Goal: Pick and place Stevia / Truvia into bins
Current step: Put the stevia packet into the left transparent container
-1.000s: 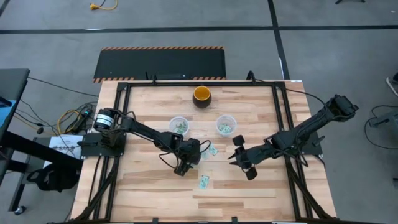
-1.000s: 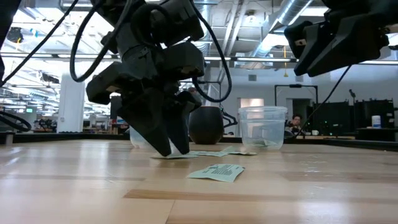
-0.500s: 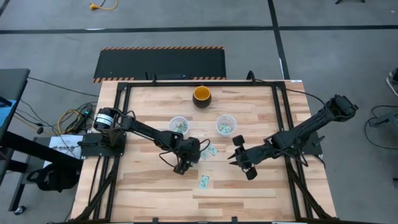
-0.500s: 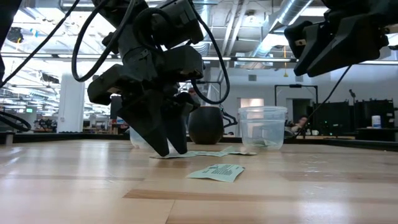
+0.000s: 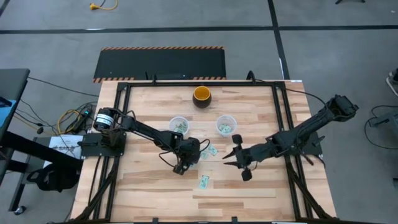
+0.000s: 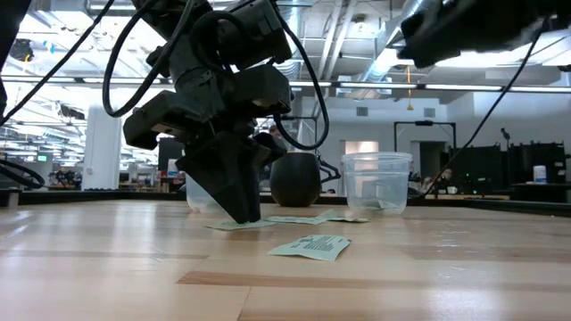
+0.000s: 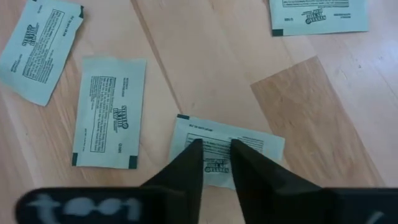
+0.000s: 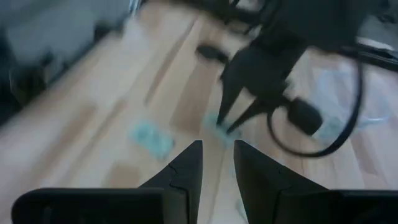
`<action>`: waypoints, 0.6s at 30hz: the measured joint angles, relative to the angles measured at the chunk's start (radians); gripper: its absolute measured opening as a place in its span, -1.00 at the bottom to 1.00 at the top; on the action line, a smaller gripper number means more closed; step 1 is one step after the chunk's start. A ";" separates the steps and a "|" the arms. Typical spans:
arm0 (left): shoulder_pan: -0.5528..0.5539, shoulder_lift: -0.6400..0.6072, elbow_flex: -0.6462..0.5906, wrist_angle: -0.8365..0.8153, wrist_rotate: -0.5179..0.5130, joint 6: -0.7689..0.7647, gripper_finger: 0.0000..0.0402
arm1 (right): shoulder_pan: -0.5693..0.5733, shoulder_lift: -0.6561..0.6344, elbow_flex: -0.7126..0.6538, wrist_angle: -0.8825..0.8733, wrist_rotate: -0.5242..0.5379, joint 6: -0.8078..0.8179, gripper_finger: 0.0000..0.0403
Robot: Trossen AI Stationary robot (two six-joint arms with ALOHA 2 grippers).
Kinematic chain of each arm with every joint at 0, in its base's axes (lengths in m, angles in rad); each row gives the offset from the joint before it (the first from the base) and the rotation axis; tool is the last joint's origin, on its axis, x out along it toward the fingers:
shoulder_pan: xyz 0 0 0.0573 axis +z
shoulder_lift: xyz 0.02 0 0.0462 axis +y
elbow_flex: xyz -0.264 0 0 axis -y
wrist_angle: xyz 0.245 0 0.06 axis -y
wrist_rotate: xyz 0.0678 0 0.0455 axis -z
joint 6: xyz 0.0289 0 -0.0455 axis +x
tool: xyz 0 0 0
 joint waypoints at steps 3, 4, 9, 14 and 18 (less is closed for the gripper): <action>0.000 0.000 0.000 -0.003 0.003 0.000 -0.78 | -0.014 -0.006 0.000 0.071 0.002 0.130 -0.60; 0.000 0.000 0.000 -0.004 0.007 0.000 -0.82 | -0.016 -0.012 0.000 0.072 -0.004 0.163 -0.60; 0.000 0.000 0.000 -0.006 0.016 0.010 -0.97 | -0.004 -0.062 -0.001 0.034 -0.057 0.205 -0.63; -0.004 0.000 0.011 -0.034 0.026 0.020 -0.99 | 0.009 -0.137 -0.001 -0.069 -0.049 0.210 -0.63; -0.018 0.002 0.056 -0.128 -0.024 0.047 -1.00 | 0.014 -0.188 -0.001 -0.151 0.003 0.210 -0.63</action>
